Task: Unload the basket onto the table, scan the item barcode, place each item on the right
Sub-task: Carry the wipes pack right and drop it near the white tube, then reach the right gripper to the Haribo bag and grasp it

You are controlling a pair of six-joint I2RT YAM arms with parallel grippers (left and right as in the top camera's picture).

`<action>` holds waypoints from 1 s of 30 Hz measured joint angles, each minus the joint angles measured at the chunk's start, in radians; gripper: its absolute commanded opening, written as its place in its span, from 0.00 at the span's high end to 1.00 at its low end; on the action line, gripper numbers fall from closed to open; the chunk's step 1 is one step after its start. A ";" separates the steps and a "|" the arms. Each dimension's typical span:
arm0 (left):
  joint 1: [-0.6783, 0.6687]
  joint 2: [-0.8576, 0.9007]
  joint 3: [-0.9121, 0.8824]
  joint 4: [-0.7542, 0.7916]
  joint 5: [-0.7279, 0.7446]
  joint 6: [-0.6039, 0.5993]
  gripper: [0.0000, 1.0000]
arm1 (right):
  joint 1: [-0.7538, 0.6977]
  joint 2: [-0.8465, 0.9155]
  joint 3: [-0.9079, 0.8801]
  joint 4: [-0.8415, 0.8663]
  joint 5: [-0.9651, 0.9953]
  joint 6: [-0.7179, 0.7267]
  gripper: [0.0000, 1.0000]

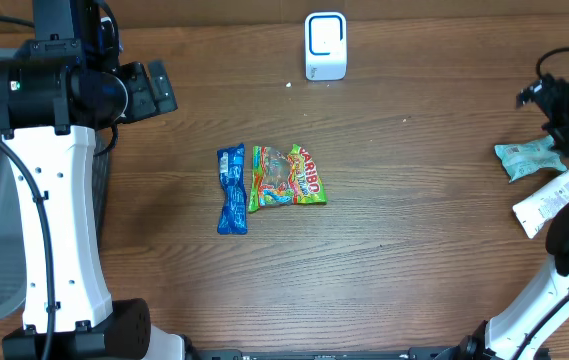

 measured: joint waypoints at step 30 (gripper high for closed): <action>0.000 0.000 0.000 0.000 0.000 0.000 0.00 | 1.083 0.042 0.023 0.378 0.081 0.021 0.25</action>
